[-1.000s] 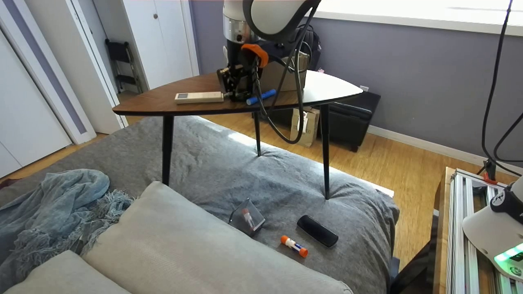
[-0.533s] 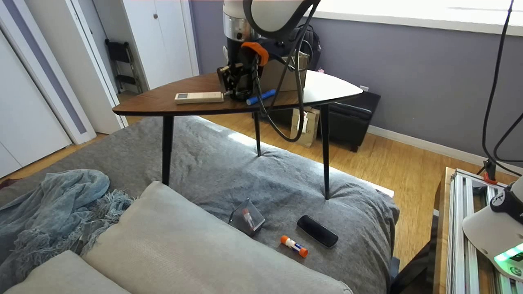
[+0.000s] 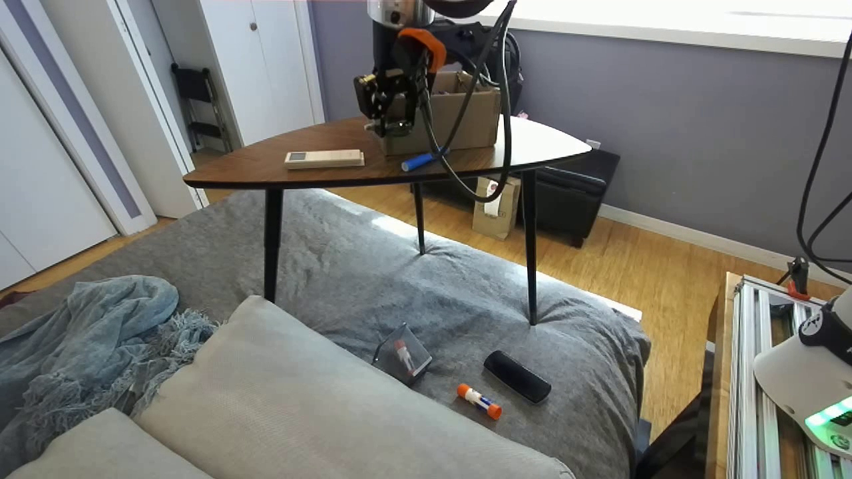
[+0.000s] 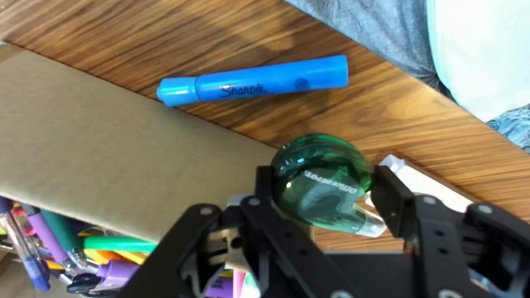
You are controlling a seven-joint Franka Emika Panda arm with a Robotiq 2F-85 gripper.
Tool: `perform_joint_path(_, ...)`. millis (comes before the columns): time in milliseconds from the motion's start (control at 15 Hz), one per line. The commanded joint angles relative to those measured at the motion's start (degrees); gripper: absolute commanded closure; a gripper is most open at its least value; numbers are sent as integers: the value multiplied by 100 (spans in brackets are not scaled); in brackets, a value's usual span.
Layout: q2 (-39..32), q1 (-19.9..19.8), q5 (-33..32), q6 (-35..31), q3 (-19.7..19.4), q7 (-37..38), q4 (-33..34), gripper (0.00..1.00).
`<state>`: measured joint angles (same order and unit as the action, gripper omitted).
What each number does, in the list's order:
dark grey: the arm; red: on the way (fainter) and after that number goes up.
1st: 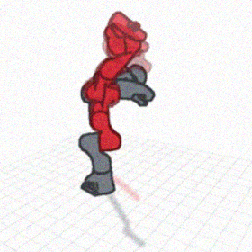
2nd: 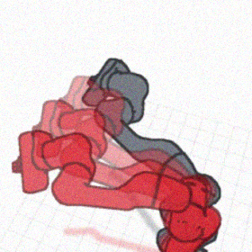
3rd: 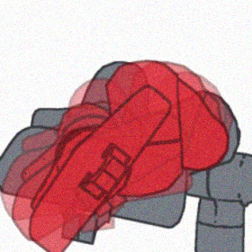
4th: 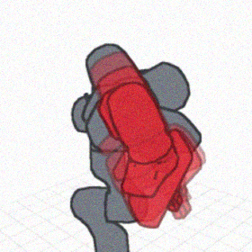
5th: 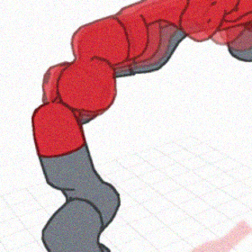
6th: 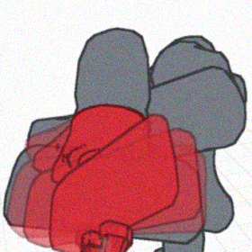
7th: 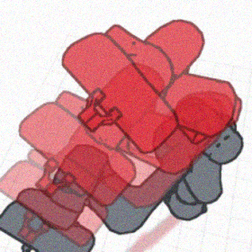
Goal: Pick up the dark object from the table and put it in the cardboard box
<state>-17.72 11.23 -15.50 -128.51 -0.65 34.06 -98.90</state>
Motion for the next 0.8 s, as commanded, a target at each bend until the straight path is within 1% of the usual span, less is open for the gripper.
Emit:
perform_joint_path(0, 530, 109, -271, -188, -19, 224, -355, 63)
perform_joint_path(133, 709, 130, -594, -274, -70, 441, -415, 63)
perform_joint_path(267, 883, 98, -966, -251, -114, 880, -505, 63)
perform_joint_path(600, 1167, -144, -1623, -116, -184, 1871, -798, 63)
perform_joint_path(733, 1170, -270, -1814, -183, -231, 2227, -900, 63)
